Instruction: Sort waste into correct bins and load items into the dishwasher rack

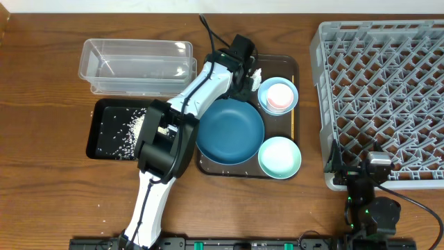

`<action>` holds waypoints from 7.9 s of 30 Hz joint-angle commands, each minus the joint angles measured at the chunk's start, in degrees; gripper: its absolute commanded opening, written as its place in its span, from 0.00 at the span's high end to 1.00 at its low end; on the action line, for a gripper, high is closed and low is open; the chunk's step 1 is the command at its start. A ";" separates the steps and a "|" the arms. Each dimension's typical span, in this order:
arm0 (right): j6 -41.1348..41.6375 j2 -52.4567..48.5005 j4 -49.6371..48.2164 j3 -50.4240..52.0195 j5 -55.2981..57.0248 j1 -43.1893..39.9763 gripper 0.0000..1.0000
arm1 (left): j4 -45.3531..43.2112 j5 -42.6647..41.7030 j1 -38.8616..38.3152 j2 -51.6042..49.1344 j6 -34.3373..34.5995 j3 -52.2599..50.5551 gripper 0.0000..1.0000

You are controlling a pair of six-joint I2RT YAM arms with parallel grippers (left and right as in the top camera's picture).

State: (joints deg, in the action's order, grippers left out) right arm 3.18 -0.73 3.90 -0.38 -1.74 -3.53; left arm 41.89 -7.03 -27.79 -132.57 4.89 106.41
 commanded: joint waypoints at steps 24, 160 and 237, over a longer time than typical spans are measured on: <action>-0.70 0.09 0.22 0.07 -0.17 -0.31 0.01 | 1.42 24.41 0.81 24.83 8.63 -0.13 0.94; -0.70 0.09 0.22 0.07 -0.15 -0.31 0.01 | -10.01 -3.78 4.85 19.39 4.57 -4.94 0.17; -0.70 0.09 0.22 0.07 -0.15 -0.31 0.01 | -1.86 20.98 26.16 20.17 53.88 -4.94 0.28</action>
State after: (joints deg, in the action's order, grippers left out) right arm 3.18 -0.73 3.90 -0.38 -1.74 -3.53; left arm 39.24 14.28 -1.93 -114.65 59.55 101.65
